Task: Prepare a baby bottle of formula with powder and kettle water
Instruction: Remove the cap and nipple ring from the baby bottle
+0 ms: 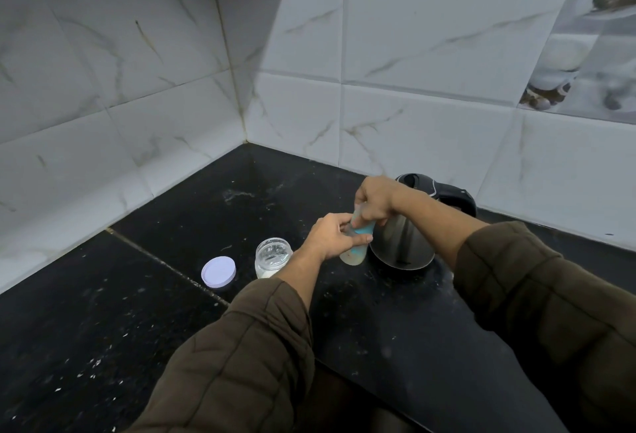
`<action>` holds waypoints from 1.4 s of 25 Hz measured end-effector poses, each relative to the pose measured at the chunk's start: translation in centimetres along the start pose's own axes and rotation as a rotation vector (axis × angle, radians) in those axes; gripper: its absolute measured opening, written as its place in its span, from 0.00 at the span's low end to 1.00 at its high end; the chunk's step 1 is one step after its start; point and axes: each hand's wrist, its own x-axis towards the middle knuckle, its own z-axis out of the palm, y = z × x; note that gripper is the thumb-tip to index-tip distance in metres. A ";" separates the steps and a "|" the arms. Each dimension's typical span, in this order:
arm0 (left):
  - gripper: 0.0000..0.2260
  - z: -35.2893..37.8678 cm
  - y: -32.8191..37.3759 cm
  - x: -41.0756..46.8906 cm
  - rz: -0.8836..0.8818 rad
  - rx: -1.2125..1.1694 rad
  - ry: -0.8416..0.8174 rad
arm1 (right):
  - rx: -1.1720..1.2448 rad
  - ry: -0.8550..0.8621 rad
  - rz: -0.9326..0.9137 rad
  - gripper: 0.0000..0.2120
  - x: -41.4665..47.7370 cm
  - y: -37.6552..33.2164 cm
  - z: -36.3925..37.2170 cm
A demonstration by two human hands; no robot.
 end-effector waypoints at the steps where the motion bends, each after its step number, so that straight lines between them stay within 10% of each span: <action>1: 0.19 0.0 0.0 0.1 0.009 -0.014 0.004 | -0.031 0.004 -0.032 0.11 -0.1 0.0 -0.1; 8: 0.25 0.2 -0.9 0.1 -0.058 0.113 -0.067 | -0.248 -0.021 -0.202 0.17 -1.8 0.8 -1.8; 22: 0.24 1.4 -1.0 -0.2 -0.054 0.096 0.228 | -0.299 -0.296 0.025 0.22 -4.2 4.9 8.5; 35: 0.29 2.5 -1.6 -0.5 -0.039 0.064 0.173 | -0.410 -0.369 0.065 0.31 -5.0 5.5 12.2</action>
